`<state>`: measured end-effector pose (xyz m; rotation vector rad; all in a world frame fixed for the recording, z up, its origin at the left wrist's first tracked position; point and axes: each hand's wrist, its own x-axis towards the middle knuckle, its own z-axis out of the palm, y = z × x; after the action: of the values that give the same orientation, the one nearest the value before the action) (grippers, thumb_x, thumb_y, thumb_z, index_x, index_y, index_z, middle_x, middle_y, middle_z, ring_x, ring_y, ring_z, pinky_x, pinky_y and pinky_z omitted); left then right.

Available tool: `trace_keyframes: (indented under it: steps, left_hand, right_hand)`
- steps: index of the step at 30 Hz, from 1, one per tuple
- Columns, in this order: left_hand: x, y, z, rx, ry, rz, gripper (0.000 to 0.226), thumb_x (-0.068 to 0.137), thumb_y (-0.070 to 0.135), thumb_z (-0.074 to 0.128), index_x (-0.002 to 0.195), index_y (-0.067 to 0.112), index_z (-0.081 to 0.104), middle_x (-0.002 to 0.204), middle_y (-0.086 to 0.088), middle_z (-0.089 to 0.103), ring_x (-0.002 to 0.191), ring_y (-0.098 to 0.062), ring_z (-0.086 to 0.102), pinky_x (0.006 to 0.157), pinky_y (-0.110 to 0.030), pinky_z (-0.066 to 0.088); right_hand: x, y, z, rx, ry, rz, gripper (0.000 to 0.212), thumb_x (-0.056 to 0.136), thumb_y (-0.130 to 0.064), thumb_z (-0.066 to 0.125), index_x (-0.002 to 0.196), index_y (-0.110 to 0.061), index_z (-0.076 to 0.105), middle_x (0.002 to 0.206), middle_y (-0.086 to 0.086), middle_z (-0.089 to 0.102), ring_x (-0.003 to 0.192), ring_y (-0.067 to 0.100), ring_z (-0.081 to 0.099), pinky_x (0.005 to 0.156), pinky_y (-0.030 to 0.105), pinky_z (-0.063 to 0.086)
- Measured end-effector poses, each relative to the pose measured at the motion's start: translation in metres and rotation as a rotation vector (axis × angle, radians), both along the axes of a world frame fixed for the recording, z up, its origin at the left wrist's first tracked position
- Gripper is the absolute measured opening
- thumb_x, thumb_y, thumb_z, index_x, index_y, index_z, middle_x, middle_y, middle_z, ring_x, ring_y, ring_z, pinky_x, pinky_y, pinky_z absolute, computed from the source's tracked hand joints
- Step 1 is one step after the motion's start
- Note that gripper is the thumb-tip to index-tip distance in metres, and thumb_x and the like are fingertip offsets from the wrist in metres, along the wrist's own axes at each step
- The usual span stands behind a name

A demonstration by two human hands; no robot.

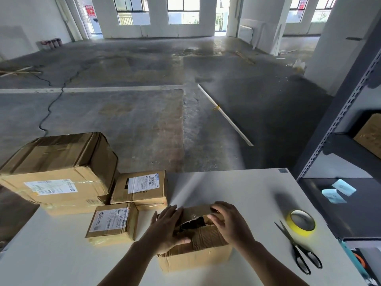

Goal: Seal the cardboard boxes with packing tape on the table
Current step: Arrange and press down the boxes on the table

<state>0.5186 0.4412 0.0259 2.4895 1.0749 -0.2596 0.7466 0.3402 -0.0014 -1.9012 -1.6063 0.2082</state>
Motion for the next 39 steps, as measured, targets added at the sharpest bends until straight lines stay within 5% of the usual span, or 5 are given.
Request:
trace_keyframes:
  steps: [7, 14, 17, 22, 39]
  left_hand:
    - [0.0, -0.003, -0.002, 0.086, -0.006, -0.004, 0.079, 0.096, 0.059, 0.042, 0.157, 0.025, 0.007, 0.165, 0.003, 0.007, 0.152, -0.017, 0.004, 0.121, -0.048, 0.001]
    - [0.002, -0.01, 0.0, -0.011, -0.076, 0.059, 0.096, 0.08, 0.078, 0.025, 0.157, 0.024, 0.006, 0.165, 0.001, 0.0, 0.152, -0.024, -0.003, 0.12, -0.048, 0.019]
    - [0.005, -0.012, -0.001, 0.011, -0.098, 0.057, 0.106, 0.069, 0.081, 0.011, 0.157, 0.021, 0.011, 0.165, -0.002, 0.005, 0.152, -0.025, 0.001, 0.12, -0.045, 0.02]
    - [0.01, -0.013, -0.005, 0.041, -0.126, 0.054, 0.072, 0.099, 0.052, 0.041, 0.157, 0.02, 0.013, 0.164, -0.002, 0.007, 0.152, -0.024, 0.002, 0.121, -0.042, 0.017]
    - [0.029, -0.007, -0.008, 0.069, -0.142, 0.033, 0.068, 0.101, 0.041, 0.046, 0.157, 0.021, 0.013, 0.164, -0.001, 0.008, 0.152, -0.024, -0.001, 0.122, -0.045, 0.013]
  right_hand:
    - [-0.005, -0.006, -0.001, -0.117, 0.015, 0.065, 0.06, 0.086, -0.055, 0.059, 0.136, -0.024, 0.052, 0.149, 0.001, 0.043, 0.139, 0.019, 0.036, 0.108, 0.026, 0.04]
    - [-0.015, -0.012, -0.004, -0.308, 0.259, -0.051, 0.095, 0.081, -0.067, 0.06, 0.153, -0.023, 0.017, 0.153, 0.0, 0.027, 0.135, 0.02, 0.043, 0.106, 0.033, 0.046]
    - [-0.014, -0.015, -0.002, -0.308, 0.289, -0.092, 0.093, 0.086, -0.055, 0.066, 0.156, -0.019, 0.016, 0.149, 0.001, 0.036, 0.131, 0.017, 0.047, 0.105, 0.028, 0.044]
    - [-0.015, -0.019, 0.002, -0.305, 0.302, -0.104, 0.089, 0.088, -0.053, 0.066, 0.155, -0.021, 0.018, 0.147, 0.003, 0.039, 0.129, 0.018, 0.05, 0.102, 0.028, 0.047]
    - [-0.009, -0.024, 0.007, -0.304, 0.382, -0.244, 0.067, 0.096, -0.037, 0.06, 0.152, -0.024, 0.025, 0.145, -0.001, 0.05, 0.128, 0.019, 0.053, 0.102, 0.032, 0.048]
